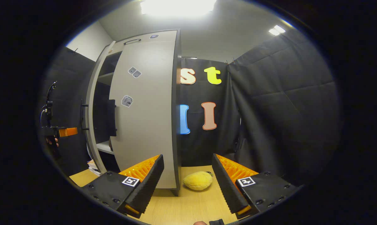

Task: Grab one shoe with the right hand and put it into the shoe cabinet, grab the other shoe with the left hand and put it into the shoe cabinet; then close the right door with the right hand and the left door with the left hand.

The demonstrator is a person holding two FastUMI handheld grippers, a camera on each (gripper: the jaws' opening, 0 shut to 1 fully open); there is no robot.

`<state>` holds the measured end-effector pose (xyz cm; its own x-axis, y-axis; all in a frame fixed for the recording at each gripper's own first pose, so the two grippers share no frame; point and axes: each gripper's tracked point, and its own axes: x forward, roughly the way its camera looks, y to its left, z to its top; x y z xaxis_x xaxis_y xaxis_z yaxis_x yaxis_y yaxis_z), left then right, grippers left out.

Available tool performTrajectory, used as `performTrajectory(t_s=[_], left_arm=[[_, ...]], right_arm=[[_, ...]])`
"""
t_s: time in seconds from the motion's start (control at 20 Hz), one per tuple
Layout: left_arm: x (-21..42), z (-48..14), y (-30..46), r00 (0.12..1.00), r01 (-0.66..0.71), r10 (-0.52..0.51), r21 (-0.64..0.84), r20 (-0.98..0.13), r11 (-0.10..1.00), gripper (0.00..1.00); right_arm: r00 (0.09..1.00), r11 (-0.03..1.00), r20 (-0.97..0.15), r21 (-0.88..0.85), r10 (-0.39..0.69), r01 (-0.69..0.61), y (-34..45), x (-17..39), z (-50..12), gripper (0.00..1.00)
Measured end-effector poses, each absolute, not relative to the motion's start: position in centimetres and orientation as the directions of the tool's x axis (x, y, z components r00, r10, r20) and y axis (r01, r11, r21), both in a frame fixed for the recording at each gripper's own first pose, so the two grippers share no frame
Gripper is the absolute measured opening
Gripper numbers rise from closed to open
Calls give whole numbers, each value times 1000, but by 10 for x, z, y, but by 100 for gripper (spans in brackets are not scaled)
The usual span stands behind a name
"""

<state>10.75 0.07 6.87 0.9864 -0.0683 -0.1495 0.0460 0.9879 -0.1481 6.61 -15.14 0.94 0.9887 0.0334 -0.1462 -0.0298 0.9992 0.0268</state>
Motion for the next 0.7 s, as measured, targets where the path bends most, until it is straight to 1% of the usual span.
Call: performTrajectory(t_s=[0.05,0.25,0.4,0.45,0.5,0.55,0.7], left_arm=[[101,72,3,986,53,-75,-146,-147,988,99],[77,90,17,986,94,-109,-114,-129,989,99],[52,100,30,983,127,-139,-100,-121,987,85],[42,103,35,982,138,-148,-91,-114,986,99],[30,105,39,982,147,-156,-85,-110,985,99],[20,107,42,981,158,-166,-82,-105,984,85],[-8,102,47,976,181,-190,-83,-110,980,96]], right_arm=[[989,999,-142,29,38,-35,-147,62,12,98],[992,999,-122,44,38,-33,-127,39,25,98],[993,998,-108,42,47,-43,-108,16,38,97],[994,999,-101,35,34,-30,-108,7,41,97],[995,999,-96,37,25,-22,-105,-2,44,98],[995,999,-93,45,28,-24,-98,-12,46,98],[996,999,-86,42,20,-16,-90,-39,50,98]])
